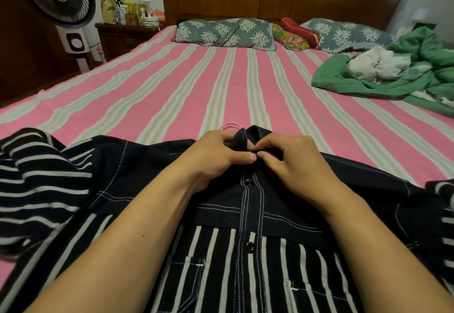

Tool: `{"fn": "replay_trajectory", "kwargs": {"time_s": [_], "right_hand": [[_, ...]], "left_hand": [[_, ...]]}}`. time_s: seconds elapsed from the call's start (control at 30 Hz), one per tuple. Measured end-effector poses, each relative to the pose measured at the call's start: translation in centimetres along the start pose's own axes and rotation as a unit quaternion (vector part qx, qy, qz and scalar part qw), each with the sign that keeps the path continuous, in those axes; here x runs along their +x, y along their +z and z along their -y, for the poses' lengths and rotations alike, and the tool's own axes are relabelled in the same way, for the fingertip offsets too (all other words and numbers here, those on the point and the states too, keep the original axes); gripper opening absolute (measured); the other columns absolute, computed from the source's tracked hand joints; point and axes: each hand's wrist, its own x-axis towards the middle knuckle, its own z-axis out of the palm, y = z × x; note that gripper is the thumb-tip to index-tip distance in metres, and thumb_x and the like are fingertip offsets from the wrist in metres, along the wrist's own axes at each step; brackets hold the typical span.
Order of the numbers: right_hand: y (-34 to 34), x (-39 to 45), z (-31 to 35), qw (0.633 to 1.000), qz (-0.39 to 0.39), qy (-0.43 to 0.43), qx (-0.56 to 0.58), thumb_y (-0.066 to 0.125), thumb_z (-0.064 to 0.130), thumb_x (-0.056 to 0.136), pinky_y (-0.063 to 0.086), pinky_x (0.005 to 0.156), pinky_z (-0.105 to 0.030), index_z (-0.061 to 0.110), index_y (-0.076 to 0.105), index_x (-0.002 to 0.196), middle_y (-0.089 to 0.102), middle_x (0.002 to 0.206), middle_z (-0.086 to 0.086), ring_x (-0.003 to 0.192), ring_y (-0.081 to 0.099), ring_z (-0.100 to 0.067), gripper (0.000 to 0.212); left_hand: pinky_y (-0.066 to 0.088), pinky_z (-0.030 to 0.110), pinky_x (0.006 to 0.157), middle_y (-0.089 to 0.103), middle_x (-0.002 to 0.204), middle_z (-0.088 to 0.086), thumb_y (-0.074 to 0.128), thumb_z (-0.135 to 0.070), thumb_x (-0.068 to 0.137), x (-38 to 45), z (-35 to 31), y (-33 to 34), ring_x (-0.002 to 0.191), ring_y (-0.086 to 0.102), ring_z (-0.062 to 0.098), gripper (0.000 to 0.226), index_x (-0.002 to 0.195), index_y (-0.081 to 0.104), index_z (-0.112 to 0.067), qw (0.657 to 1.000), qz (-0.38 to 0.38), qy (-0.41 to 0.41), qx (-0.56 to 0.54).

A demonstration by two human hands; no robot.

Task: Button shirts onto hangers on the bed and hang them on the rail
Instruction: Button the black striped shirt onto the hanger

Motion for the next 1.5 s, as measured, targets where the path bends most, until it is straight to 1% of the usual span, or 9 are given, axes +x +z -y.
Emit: {"fn": "replay_trajectory", "kwargs": {"time_s": [0.17, 0.27, 0.5, 0.73, 0.9, 1.07, 1.2, 1.33, 1.5], "right_hand": [[-0.5, 0.0, 0.0, 0.999, 0.02, 0.031, 0.019, 0.074, 0.016, 0.09, 0.046, 0.079, -0.01, 0.025, 0.077, 0.097, 0.075, 0.091, 0.015, 0.09, 0.066, 0.002, 0.013], [-0.8, 0.1, 0.1, 0.998, 0.039, 0.046, 0.024, 0.075, 0.017, 0.088, 0.047, 0.078, -0.015, 0.026, 0.076, 0.095, 0.074, 0.091, 0.013, 0.088, 0.066, -0.001, 0.011], [-1.2, 0.2, 0.1, 0.994, 0.062, 0.076, 0.041, 0.075, 0.021, 0.088, 0.051, 0.082, -0.028, 0.029, 0.074, 0.09, 0.072, 0.088, 0.015, 0.087, 0.065, -0.002, 0.008], [-1.1, 0.4, 0.2, 0.994, 0.061, 0.08, 0.038, 0.077, 0.024, 0.087, 0.053, 0.086, -0.031, 0.026, 0.075, 0.092, 0.073, 0.089, 0.014, 0.087, 0.066, -0.001, 0.006], [-1.2, 0.2, 0.6, 0.983, 0.046, 0.07, 0.163, 0.077, 0.007, 0.085, 0.055, 0.089, -0.026, 0.022, 0.075, 0.096, 0.076, 0.093, 0.007, 0.091, 0.071, -0.006, 0.02], [-1.2, 0.3, 0.2, 0.979, 0.036, 0.078, 0.186, 0.074, 0.003, 0.087, 0.057, 0.089, -0.031, 0.021, 0.077, 0.092, 0.077, 0.089, 0.004, 0.088, 0.073, -0.009, 0.019], [-0.8, 0.3, 0.0, 0.983, 0.032, 0.077, 0.164, 0.072, 0.006, 0.09, 0.056, 0.09, -0.036, 0.027, 0.074, 0.091, 0.076, 0.09, 0.005, 0.089, 0.071, -0.01, 0.021], [-0.5, 0.3, 0.0, 0.987, 0.036, 0.072, 0.139, 0.071, 0.009, 0.091, 0.055, 0.09, -0.038, 0.027, 0.072, 0.092, 0.074, 0.091, 0.008, 0.09, 0.069, -0.008, 0.019], [-0.5, 0.3, 0.2, 0.984, 0.046, 0.07, 0.155, 0.071, 0.007, 0.091, 0.054, 0.09, -0.04, 0.023, 0.072, 0.093, 0.074, 0.091, 0.004, 0.091, 0.069, -0.013, 0.016]], "left_hand": [[0.055, 0.05, 0.099, 0.078, 0.092, 0.01, 0.083, -0.009, 0.078, 0.1, 0.3, 0.1, 0.092, 0.075, 0.027, 0.017, 0.093, 0.078, -0.014, 0.997, -0.013, 0.041, 0.057], [0.053, 0.057, 0.098, 0.077, 0.098, 0.014, 0.082, -0.025, 0.073, 0.1, 0.3, 0.1, 0.1, 0.073, 0.033, 0.027, 0.098, 0.077, -0.015, 0.993, 0.004, 0.059, 0.1], [0.056, 0.04, 0.092, 0.075, 0.084, 0.008, 0.082, -0.013, 0.083, -0.4, 0.1, -0.1, 0.08, 0.069, 0.012, 0.008, 0.083, 0.076, -0.018, 0.988, 0.023, 0.101, 0.112], [0.053, 0.05, 0.094, 0.073, 0.093, 0.017, 0.082, -0.018, 0.084, 0.0, 0.6, -0.2, 0.084, 0.071, 0.02, 0.013, 0.089, 0.073, -0.011, 0.986, 0.01, 0.107, 0.128], [0.05, 0.021, 0.08, 0.071, 0.082, -0.009, 0.078, -0.005, 0.086, -0.1, 0.8, -0.6, 0.081, 0.066, 0.005, 0.01, 0.091, 0.07, -0.01, 0.988, 0.021, 0.129, 0.077], [0.052, 0.025, 0.088, 0.07, 0.09, 0.002, 0.076, 0.0, 0.086, 0.1, 1.0, -0.3, 0.087, 0.065, 0.011, 0.023, 0.103, 0.063, -0.008, 0.992, 0.032, 0.122, 0.024], [0.052, 0.026, 0.085, 0.071, 0.089, 0.001, 0.077, 0.001, 0.084, 0.4, 1.2, 0.0, 0.085, 0.066, 0.011, 0.021, 0.097, 0.066, -0.011, 0.992, 0.02, 0.121, 0.014], [0.054, 0.028, 0.086, 0.071, 0.087, 0.005, 0.078, 0.004, 0.082, 0.4, 1.2, 0.2, 0.084, 0.067, 0.015, 0.023, 0.1, 0.065, -0.003, 0.993, 0.003, 0.116, 0.004], [0.053, 0.029, 0.085, 0.067, 0.084, 0.004, 0.076, 0.007, 0.082, 0.3, 1.0, -0.2, 0.082, 0.064, 0.015, 0.022, 0.094, 0.064, -0.007, 0.995, 0.035, 0.095, -0.011]]}}
